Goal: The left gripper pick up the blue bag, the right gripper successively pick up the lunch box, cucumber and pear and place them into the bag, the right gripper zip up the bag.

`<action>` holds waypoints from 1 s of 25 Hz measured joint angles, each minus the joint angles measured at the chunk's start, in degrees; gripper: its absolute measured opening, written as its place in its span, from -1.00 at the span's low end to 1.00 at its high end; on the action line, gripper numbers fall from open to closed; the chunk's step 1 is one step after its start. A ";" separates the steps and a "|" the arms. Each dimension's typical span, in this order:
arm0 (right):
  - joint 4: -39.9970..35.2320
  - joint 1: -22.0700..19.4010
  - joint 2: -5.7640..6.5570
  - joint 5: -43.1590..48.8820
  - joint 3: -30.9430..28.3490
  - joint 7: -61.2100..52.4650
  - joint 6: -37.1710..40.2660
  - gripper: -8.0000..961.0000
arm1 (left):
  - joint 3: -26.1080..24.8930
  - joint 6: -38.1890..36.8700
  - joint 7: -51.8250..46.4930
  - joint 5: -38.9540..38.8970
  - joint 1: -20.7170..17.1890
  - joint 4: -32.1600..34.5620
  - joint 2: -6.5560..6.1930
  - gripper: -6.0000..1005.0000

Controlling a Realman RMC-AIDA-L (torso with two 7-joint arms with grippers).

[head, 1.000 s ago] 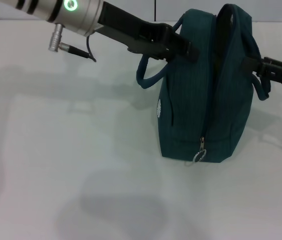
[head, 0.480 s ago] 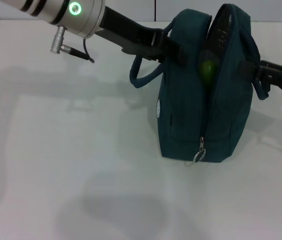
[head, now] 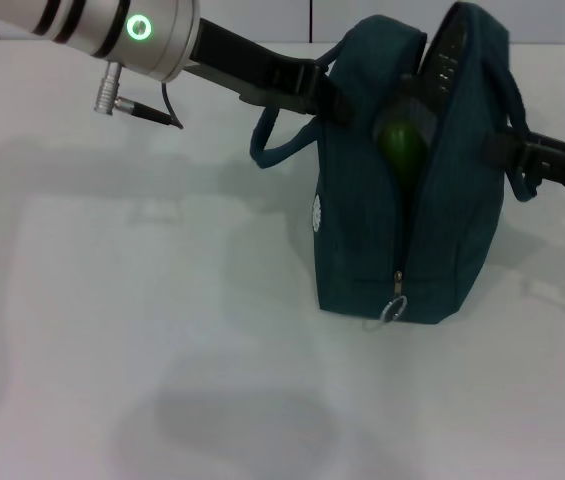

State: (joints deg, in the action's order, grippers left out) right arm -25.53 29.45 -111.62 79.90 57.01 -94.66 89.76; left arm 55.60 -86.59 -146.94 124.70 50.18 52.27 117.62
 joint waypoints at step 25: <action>-0.73 -3.31 2.57 -0.29 -3.48 1.33 8.97 0.78 | -2.82 -5.08 1.12 -8.35 -8.65 0.29 -2.33 -0.89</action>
State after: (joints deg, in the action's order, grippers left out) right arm -26.26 26.14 -109.06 79.60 53.53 -93.33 98.73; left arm 52.78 -91.67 -145.83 116.35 41.53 52.56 115.29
